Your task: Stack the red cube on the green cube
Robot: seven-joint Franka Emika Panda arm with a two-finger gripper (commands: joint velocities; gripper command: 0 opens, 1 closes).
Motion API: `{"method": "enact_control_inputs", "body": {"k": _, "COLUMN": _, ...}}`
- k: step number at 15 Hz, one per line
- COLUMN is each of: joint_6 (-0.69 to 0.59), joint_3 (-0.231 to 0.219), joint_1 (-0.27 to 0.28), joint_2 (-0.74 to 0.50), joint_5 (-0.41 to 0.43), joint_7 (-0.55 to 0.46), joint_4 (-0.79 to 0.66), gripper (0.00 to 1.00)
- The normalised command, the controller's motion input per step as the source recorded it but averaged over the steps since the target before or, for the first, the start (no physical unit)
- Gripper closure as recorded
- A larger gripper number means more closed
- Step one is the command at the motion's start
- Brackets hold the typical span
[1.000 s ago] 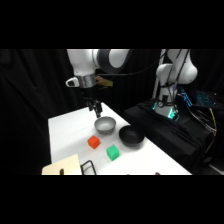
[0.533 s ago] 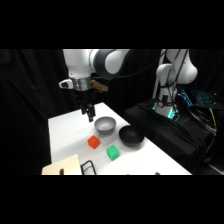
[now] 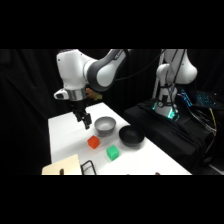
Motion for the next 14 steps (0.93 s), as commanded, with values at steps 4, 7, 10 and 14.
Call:
{"method": "enact_control_inputs", "body": {"k": 4, "joint_6": 0.07, "joint_3": 0.1, "joint_1": -0.129, "joint_2": 0.27, "joint_5": 0.04, "joint_7": -0.28, "joint_4": 0.3, "gripper": 0.0}}
{"method": "enact_control_inputs", "body": {"k": 7, "joint_6": 0.06, "joint_3": 0.091, "joint_1": -0.111, "joint_2": 0.22, "joint_5": 0.01, "joint_7": -0.23, "joint_4": 0.22, "gripper": 0.0}}
{"method": "enact_control_inputs", "body": {"k": 10, "joint_6": 0.09, "joint_3": 0.107, "joint_1": -0.092, "joint_2": 0.14, "joint_5": 0.006, "joint_7": -0.21, "joint_4": 0.1, "gripper": 0.0}}
{"method": "enact_control_inputs", "body": {"k": 14, "joint_6": 0.13, "joint_3": 0.098, "joint_1": -0.087, "joint_2": 0.08, "joint_5": 0.009, "joint_7": -0.18, "joint_4": 0.02, "gripper": 0.0}}
